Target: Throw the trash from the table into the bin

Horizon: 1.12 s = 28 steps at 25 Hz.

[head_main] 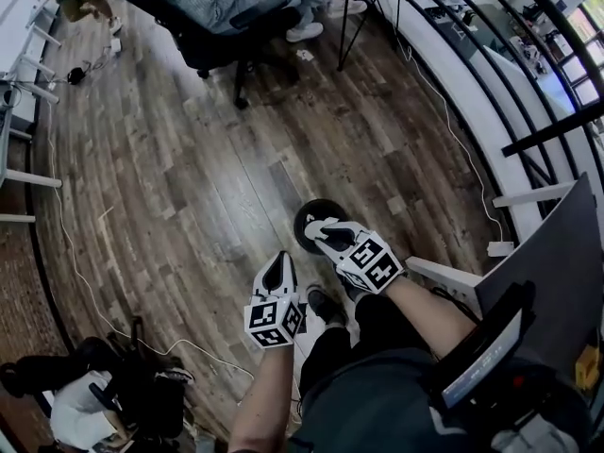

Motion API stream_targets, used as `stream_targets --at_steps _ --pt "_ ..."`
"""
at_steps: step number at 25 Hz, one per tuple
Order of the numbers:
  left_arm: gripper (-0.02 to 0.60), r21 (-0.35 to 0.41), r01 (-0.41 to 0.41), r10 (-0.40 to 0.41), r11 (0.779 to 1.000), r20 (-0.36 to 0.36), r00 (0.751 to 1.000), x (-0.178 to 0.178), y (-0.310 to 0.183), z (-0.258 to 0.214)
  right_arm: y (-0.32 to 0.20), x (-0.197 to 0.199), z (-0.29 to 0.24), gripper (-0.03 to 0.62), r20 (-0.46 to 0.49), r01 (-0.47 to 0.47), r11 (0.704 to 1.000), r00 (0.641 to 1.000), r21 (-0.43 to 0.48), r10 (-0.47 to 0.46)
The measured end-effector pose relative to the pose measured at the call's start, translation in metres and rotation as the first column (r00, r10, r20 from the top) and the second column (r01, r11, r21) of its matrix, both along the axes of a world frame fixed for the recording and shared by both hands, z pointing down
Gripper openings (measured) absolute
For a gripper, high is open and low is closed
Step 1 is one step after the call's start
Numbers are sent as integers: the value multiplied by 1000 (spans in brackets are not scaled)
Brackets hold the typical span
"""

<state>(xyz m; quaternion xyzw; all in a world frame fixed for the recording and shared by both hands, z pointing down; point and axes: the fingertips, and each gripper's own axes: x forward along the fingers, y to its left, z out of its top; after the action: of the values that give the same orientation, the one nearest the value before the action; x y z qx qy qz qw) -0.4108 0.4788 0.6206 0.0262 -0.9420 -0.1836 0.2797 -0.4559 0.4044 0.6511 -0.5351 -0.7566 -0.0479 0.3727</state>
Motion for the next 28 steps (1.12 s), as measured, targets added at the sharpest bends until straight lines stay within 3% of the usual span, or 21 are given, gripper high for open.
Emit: stream_targets --at_steps 5,12,20,25,28 --pt "11 -22 -52 53 998 80 995 -5 -16 -51 5 -5 -76 57 36 -25 992 999 -128 30" --pt "11 -91 -104 120 990 196 973 -8 -16 -128 -2 -20 -158 11 132 -82 973 985 -214 112" --pt "9 -59 -30 45 998 270 962 -1 -5 -189 -12 -19 -228 11 226 -76 950 963 -302 149" --pt "9 -66 -10 32 998 342 939 -2 -2 -225 -22 -22 -260 11 221 -106 921 955 -375 200" --pt "9 -95 8 28 995 376 926 -2 2 -244 -24 -25 -275 11 259 -95 918 944 -384 206"
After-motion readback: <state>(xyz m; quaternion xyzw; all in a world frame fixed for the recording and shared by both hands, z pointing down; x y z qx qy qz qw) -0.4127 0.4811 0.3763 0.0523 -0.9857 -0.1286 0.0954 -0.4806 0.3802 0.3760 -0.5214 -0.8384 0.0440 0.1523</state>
